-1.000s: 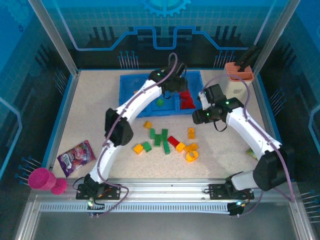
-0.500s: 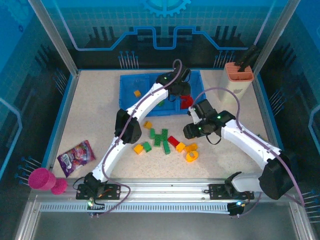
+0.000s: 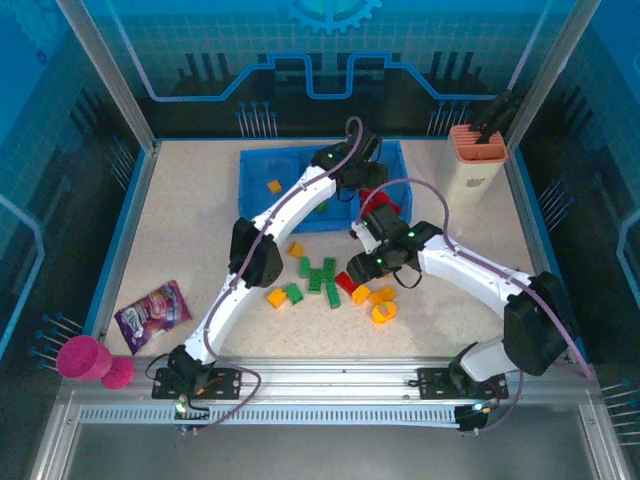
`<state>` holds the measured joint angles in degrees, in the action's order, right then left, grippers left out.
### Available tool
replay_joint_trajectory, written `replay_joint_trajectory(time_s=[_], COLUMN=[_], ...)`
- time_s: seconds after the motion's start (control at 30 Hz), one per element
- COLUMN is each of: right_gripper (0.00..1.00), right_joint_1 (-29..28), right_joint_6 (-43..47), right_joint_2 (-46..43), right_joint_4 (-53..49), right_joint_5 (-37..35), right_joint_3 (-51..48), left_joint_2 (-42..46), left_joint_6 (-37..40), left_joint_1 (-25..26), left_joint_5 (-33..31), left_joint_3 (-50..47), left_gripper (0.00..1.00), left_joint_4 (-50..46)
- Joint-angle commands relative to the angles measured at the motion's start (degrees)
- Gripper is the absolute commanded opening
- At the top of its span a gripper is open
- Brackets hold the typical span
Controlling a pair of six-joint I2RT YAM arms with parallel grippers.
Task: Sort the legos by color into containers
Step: Place the lego in the container, then pick up the lego from the center of the table.
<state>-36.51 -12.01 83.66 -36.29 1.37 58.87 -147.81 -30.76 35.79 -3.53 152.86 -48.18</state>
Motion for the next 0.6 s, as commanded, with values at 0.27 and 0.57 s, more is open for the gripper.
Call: replay_joint_trajectory(time_s=[0.27, 0.57], right_gripper=[0.63, 0.62], right_joint_1=[-4.20, -5.87], right_joint_6=[8.59, 8.94], right_joint_2=[10.48, 18.15], right_joint_4=[4.38, 3.69], right_joint_5=[2.59, -0.92], right_joint_3=[4.12, 5.99], left_joint_2=[22.97, 46.86], left_joint_6=[8.44, 11.72], left_joint_1=[-1.07, -5.56], left_joint_5=[-1.59, -6.80], left_joint_3=[-3.57, -31.50], left_gripper=[0.60, 0.64], left_joint_4=[-3.90, 0.05])
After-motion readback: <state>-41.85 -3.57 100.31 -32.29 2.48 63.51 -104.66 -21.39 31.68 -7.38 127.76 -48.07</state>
